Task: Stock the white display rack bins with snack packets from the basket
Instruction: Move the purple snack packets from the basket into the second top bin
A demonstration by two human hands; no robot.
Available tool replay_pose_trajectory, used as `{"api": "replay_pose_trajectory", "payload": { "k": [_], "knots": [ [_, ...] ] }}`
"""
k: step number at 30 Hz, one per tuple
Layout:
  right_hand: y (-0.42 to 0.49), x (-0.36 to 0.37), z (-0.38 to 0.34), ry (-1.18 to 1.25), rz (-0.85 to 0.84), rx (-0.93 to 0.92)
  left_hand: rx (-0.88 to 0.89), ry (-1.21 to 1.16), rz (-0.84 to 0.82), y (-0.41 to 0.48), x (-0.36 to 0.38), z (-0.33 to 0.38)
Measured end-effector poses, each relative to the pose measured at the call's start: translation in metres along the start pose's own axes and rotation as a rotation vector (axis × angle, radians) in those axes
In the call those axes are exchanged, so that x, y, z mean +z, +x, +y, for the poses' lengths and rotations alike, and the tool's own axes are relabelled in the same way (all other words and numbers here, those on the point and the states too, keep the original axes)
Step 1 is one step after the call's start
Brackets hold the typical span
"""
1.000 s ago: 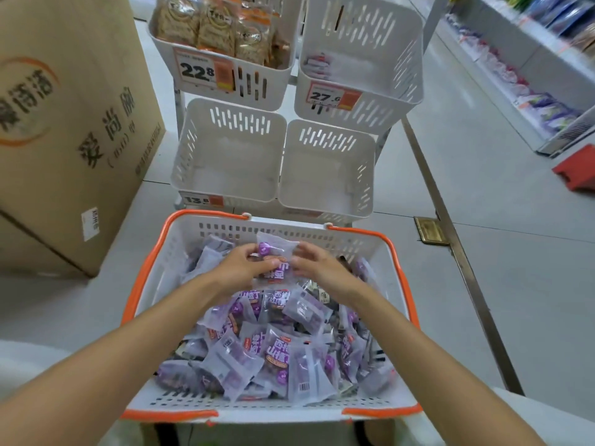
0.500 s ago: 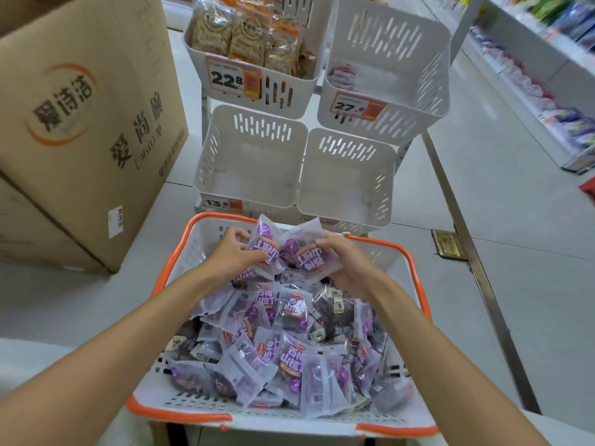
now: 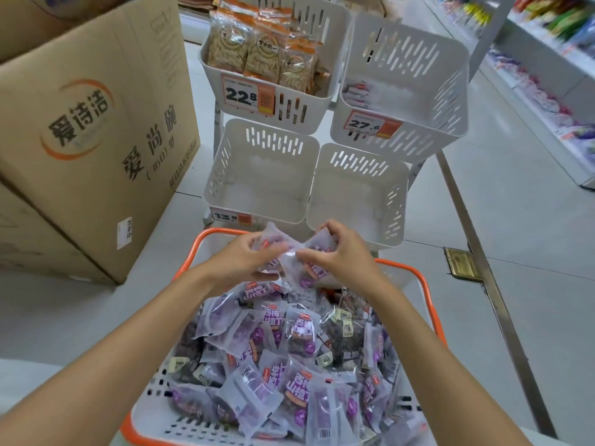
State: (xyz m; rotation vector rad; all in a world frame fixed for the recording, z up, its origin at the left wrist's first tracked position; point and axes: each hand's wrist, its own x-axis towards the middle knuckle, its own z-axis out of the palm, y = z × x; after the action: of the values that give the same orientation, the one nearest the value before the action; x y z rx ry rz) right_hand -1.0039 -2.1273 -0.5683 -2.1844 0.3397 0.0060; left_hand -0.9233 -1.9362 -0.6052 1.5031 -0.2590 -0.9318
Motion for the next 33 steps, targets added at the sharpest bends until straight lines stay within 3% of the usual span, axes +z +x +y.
{"api": "replay_pose_trajectory", "payload": {
  "k": [3,5,8,10,14,22,26,27,30,33],
  "knots": [
    [0.007,0.004,-0.004,-0.060,0.135,-0.134,0.031,0.243,-0.022,0.006,0.006,-0.004],
    [0.011,0.003,-0.004,-0.240,0.085,-0.250,0.002,0.360,0.023,0.011,0.007,-0.001],
    [0.019,0.000,-0.010,-0.432,-0.020,-0.339,0.014,0.330,-0.050,0.016,0.010,0.012],
    [0.023,-0.006,-0.017,-0.360,-0.031,-0.344,0.065,0.317,-0.055,0.020,0.012,0.025],
    [0.039,-0.038,-0.024,0.042,0.033,-0.194,0.101,0.243,0.009,0.035,0.002,0.055],
    [0.083,-0.095,-0.063,-0.381,0.048,-0.321,0.230,0.559,-0.076,0.077,0.010,0.138],
    [0.111,-0.144,-0.077,-0.101,-0.231,-0.159,0.405,0.647,-0.052,0.104,0.013,0.193],
    [0.120,-0.155,-0.079,-0.040,-0.236,-0.156,0.444,0.652,-0.041,0.111,0.017,0.209],
    [0.153,-0.190,-0.086,0.034,-0.021,-0.216,0.595,0.673,0.035,0.143,0.024,0.249],
    [0.192,-0.224,-0.082,0.103,0.209,-0.257,0.599,0.740,0.090,0.182,0.023,0.272]
  ]
}}
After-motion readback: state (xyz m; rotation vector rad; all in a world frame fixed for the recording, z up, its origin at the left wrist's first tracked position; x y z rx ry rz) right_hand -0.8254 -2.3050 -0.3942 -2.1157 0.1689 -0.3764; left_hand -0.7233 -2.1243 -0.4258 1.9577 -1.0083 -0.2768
